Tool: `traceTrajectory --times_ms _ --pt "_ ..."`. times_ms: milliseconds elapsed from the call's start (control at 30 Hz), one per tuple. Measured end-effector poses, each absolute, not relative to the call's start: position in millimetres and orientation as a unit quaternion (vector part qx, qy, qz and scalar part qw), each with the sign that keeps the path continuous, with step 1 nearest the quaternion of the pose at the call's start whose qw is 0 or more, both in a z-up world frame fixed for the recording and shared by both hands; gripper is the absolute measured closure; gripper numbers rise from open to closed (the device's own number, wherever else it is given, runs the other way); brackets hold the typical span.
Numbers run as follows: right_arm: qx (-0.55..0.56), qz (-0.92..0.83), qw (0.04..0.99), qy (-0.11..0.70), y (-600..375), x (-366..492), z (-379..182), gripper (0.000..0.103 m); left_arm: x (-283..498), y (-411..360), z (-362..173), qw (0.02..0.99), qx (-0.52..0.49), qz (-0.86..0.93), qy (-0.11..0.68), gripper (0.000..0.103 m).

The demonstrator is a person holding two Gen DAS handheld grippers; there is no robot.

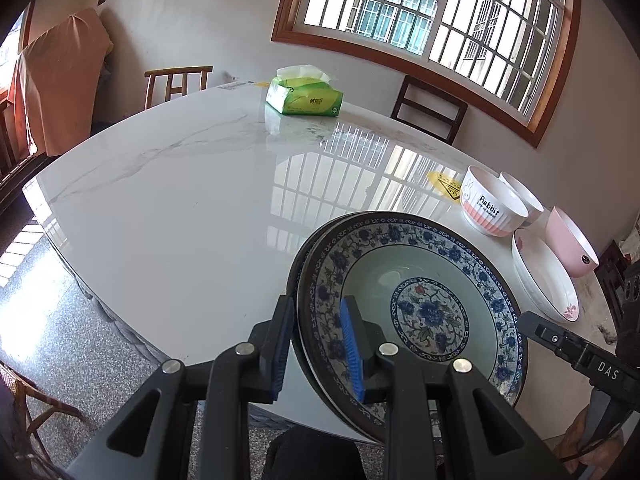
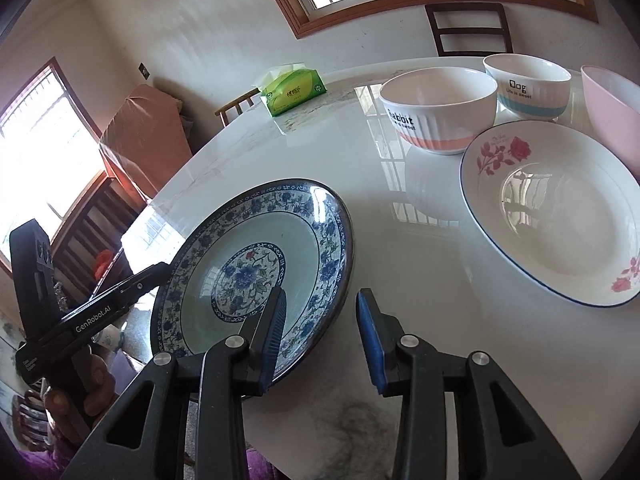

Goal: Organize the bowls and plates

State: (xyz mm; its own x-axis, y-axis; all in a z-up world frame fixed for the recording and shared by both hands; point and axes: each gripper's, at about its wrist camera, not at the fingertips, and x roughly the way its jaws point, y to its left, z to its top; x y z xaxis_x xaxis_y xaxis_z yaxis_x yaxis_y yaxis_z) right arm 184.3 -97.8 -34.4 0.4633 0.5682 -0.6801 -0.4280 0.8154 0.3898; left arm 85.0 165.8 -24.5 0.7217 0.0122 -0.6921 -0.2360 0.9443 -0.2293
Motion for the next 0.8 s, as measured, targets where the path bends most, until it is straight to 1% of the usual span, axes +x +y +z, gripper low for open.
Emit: traceTrajectory --times_ms 100,467,633,733,800 --pt "0.093 0.274 0.862 0.417 -108.8 184.9 -32.5 0.066 81.8 166.9 -23.4 0.916 -0.154 0.069 0.365 0.078" --pt "-0.017 0.212 0.893 0.398 -100.5 161.3 -30.4 0.066 75.2 166.8 -22.1 0.916 -0.149 0.070 0.366 0.078" --pt "-0.038 0.206 0.895 0.395 -89.2 156.3 -33.7 0.067 73.4 162.7 -22.7 0.916 -0.145 0.067 0.369 0.078" --pt "-0.045 0.208 0.894 0.394 -84.4 157.1 -35.2 0.067 73.6 159.8 -21.6 0.917 -0.138 0.067 0.367 0.074" --pt "-0.040 0.212 0.894 0.394 -84.8 158.8 -35.3 0.067 74.0 156.8 -19.9 0.919 -0.133 0.066 0.365 0.073"
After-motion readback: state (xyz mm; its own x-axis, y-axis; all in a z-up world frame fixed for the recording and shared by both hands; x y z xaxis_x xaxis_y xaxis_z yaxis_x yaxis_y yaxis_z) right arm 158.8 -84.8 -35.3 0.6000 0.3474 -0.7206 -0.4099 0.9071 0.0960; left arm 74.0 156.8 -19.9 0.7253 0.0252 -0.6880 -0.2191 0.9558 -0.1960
